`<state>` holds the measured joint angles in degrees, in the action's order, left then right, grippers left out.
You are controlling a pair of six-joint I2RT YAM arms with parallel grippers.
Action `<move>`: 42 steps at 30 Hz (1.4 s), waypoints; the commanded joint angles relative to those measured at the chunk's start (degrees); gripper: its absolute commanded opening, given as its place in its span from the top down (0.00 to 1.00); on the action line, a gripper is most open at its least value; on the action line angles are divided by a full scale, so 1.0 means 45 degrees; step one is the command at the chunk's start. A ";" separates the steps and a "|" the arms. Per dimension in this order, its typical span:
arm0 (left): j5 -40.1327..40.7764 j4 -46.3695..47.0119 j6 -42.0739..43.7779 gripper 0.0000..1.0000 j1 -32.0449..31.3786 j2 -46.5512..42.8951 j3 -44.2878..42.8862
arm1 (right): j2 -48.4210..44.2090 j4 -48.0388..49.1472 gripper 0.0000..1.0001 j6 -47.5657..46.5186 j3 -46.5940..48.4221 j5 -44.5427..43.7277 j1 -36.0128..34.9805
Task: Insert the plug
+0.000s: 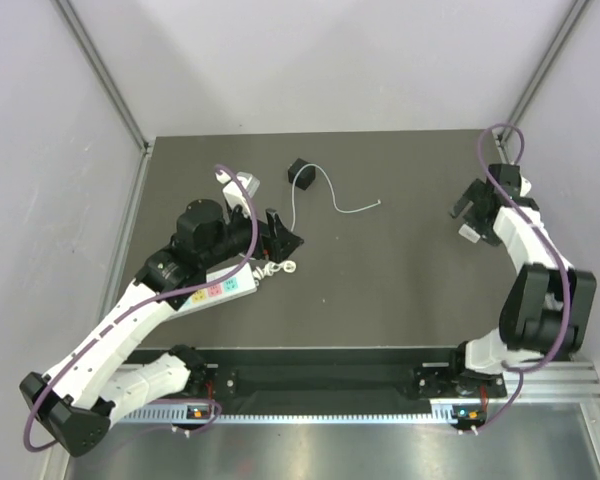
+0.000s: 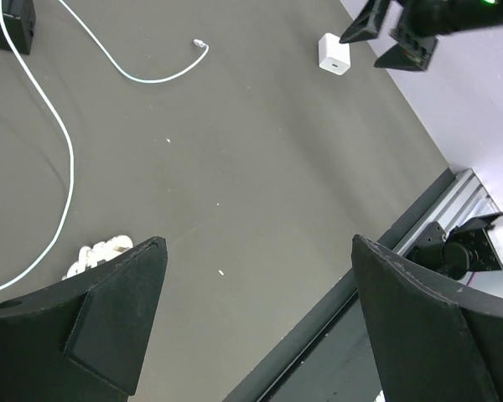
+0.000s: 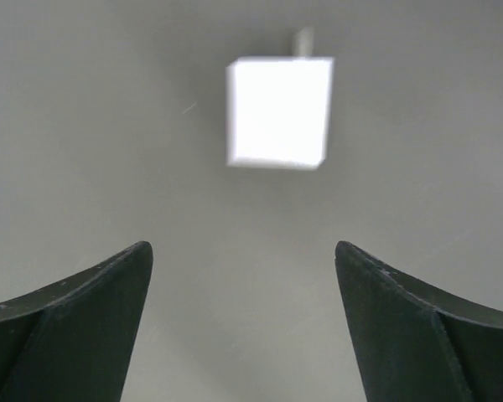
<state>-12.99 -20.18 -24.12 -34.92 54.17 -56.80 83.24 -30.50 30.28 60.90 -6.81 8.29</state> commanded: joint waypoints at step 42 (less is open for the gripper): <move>-0.0139 0.0949 -0.1163 0.21 0.0044 0.0363 0.1487 | 0.0068 0.6128 0.53 0.3479 -0.2670 0.6513 -0.0998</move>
<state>-14.46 -19.62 -28.12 -34.92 54.02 -51.40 94.37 -15.31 34.76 53.76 11.38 10.50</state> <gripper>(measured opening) 0.802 0.574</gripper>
